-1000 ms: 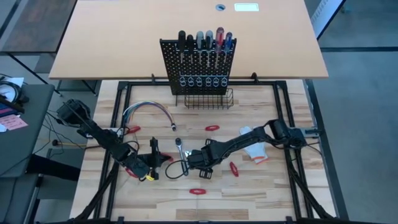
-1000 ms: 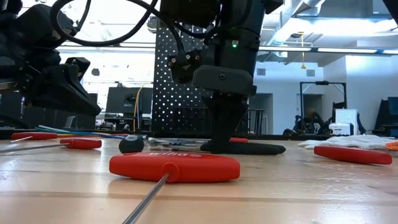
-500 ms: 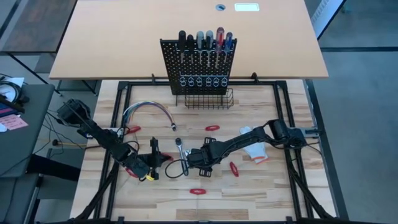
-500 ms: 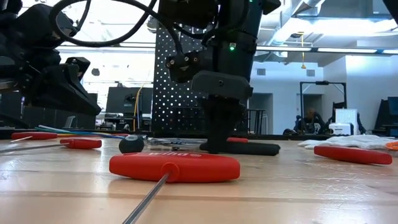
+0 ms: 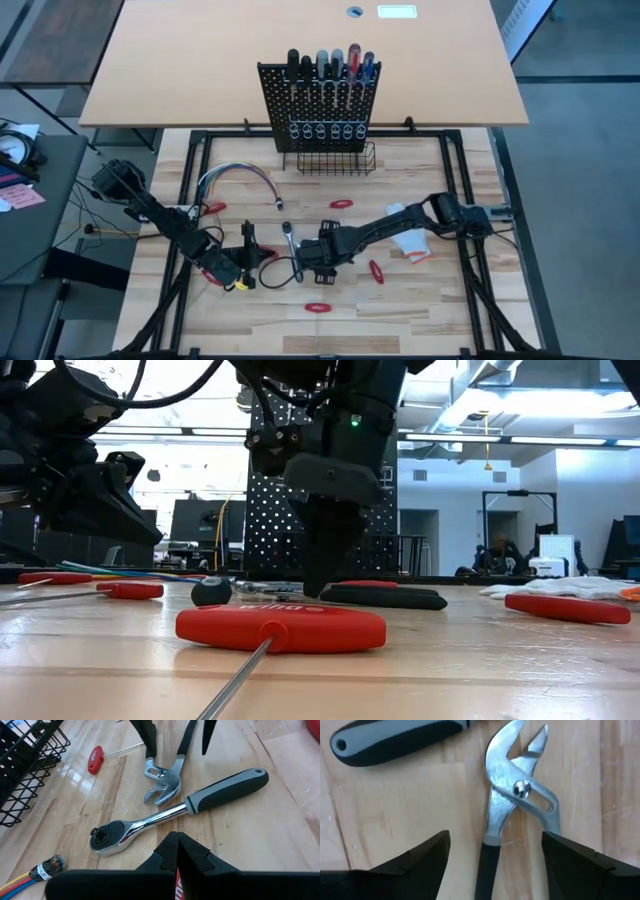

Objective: Hang tools onto peg board
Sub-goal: Put the dark gray groove joint pliers into the black bin of the black pegboard

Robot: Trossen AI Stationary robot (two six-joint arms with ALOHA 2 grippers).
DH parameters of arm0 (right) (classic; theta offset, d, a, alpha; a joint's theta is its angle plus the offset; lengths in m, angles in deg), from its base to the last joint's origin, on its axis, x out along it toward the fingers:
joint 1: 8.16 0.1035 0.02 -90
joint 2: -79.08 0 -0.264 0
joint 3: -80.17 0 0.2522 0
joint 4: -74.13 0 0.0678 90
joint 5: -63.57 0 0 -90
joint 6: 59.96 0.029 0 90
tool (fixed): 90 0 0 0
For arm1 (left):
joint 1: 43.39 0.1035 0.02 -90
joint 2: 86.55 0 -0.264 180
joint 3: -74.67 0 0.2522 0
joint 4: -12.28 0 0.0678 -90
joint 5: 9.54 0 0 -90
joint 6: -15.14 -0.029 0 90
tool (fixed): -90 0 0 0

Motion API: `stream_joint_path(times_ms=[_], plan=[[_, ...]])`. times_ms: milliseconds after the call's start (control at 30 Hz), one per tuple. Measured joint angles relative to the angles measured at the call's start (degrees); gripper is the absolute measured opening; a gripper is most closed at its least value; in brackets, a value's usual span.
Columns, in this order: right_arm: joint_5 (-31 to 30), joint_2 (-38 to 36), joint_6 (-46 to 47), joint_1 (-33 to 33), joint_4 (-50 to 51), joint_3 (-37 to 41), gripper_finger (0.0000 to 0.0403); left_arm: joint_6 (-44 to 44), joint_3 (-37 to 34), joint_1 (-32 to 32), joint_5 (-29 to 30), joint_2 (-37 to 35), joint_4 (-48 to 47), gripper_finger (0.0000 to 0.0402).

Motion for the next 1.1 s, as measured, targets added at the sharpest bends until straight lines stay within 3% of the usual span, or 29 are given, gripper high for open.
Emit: stream_joint_path(times_ms=[233, 433, 700, 867, 1100], plan=[[0.15, -0.07, -2.01, -2.00, 1.29, -0.20, 0.0322, 0.00, 0.00, 0.00, 0.00, 0.00, 0.00, 0.0000], [8.38, -0.28, -2.36, -5.11, -1.29, 1.70, 0.0322, 0.02, 0.00, 0.00, 0.00, 0.00, -0.21, 0.0000], [8.74, -0.23, -4.53, -4.52, -1.79, 3.90, 0.0317, 0.00, 0.00, 0.00, -0.01, -0.02, -0.36, 0.0000], [8.57, -0.53, -4.48, -4.26, -3.09, 6.75, 0.0275, 0.08, 0.00, 0.00, -0.02, -0.02, -0.39, 0.0000], [8.61, -0.70, -4.89, -4.22, -6.40, 10.20, 0.0184, 0.19, 0.00, -0.02, 0.00, 0.00, -0.39, 0.0000]])
